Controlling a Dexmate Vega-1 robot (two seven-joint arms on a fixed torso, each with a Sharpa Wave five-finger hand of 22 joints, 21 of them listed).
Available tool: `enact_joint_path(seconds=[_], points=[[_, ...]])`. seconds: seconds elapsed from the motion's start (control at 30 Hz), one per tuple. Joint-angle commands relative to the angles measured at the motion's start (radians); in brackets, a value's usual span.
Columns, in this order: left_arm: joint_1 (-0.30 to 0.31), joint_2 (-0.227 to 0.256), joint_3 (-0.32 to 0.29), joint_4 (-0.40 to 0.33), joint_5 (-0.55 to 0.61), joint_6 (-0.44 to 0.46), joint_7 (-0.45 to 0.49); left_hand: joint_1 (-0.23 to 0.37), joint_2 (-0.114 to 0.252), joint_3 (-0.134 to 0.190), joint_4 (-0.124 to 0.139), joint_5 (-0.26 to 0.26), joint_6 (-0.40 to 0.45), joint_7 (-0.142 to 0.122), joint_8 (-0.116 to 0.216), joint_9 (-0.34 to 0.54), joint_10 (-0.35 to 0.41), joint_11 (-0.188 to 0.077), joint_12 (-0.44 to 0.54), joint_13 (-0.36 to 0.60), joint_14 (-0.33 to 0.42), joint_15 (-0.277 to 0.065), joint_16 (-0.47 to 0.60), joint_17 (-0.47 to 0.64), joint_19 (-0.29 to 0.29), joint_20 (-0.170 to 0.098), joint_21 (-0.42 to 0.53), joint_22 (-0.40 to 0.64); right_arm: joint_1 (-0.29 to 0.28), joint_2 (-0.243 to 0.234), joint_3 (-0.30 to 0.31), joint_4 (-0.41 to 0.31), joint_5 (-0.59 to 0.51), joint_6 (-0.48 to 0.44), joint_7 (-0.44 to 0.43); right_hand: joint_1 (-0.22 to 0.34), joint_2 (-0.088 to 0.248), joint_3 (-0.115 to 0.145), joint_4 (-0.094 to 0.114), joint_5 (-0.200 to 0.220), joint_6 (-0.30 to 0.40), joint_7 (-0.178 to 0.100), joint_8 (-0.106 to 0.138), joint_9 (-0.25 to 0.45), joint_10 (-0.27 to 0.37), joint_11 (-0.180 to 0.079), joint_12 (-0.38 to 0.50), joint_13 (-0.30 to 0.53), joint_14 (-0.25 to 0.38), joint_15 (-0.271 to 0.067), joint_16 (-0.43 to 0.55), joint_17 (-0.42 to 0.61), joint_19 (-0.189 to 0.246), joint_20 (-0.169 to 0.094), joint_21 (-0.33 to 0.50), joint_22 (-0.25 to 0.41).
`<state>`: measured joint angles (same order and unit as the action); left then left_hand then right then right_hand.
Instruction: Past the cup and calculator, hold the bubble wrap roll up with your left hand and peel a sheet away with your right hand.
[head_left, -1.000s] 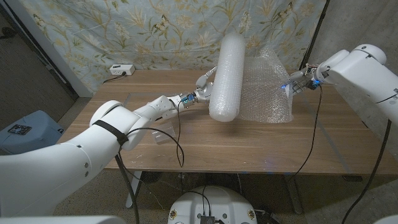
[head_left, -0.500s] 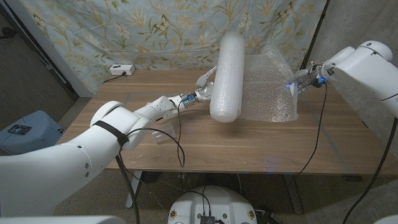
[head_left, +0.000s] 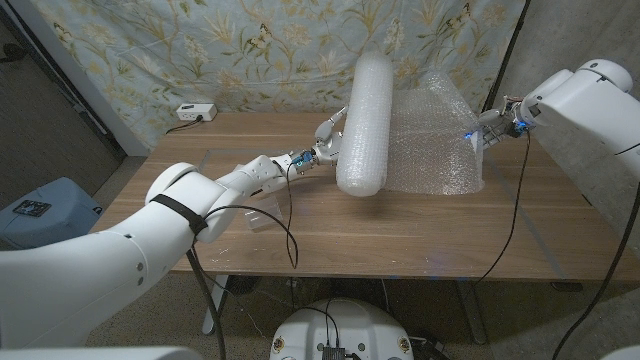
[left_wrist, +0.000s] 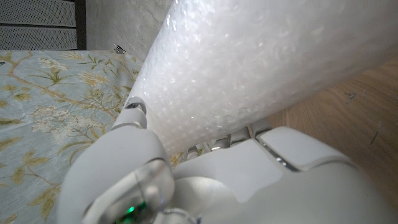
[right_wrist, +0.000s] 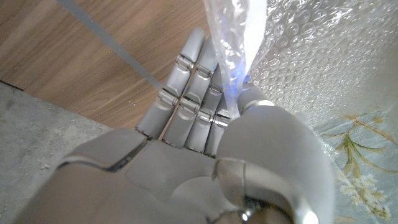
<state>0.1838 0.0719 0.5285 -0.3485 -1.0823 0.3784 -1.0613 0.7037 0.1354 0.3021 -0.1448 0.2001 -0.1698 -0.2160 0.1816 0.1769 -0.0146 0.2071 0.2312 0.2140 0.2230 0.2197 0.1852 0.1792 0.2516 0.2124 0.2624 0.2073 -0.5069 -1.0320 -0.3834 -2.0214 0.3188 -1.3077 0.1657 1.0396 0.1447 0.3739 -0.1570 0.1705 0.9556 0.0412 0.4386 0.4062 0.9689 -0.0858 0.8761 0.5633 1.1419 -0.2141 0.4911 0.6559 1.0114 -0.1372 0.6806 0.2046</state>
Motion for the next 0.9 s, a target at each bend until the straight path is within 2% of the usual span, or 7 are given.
enact_joint_path(seconds=[0.03, 0.9], points=[[0.006, 0.004, -0.006, 0.001, -0.006, 0.003, 0.001, -0.005, 0.006, 0.009, -0.002, 0.000, -0.153, -0.004, 0.005, -0.001, -0.003, 0.005, -0.004, -0.001, -0.003, 0.005, -0.001, 0.001, 0.007, 0.002, 0.001, 0.003, 0.017, -0.004, -0.022, 0.033, -0.003, 0.000, 0.009, 0.007, -0.003, 0.009, -0.001, 0.004, 0.006, 0.005, -0.002, 0.004, 0.000, 0.000, 0.003, 0.001, 0.005, -0.008, -0.003, 0.004, -0.007, 0.002, 0.010, -0.001], [0.033, 0.039, -0.005, -0.033, -0.013, 0.022, -0.055, -0.009, 0.007, 0.013, -0.002, 0.000, -0.133, -0.003, 0.005, -0.001, 0.005, 0.005, -0.003, -0.001, -0.006, 0.005, -0.001, 0.001, 0.007, 0.002, 0.001, 0.003, 0.046, 0.003, -0.063, 0.096, -0.015, -0.023, 0.010, 0.006, -0.004, 0.010, 0.000, 0.004, 0.006, 0.004, -0.009, 0.006, -0.003, -0.001, 0.002, 0.005, 0.008, -0.007, -0.017, 0.015, -0.018, 0.002, 0.031, -0.003]])
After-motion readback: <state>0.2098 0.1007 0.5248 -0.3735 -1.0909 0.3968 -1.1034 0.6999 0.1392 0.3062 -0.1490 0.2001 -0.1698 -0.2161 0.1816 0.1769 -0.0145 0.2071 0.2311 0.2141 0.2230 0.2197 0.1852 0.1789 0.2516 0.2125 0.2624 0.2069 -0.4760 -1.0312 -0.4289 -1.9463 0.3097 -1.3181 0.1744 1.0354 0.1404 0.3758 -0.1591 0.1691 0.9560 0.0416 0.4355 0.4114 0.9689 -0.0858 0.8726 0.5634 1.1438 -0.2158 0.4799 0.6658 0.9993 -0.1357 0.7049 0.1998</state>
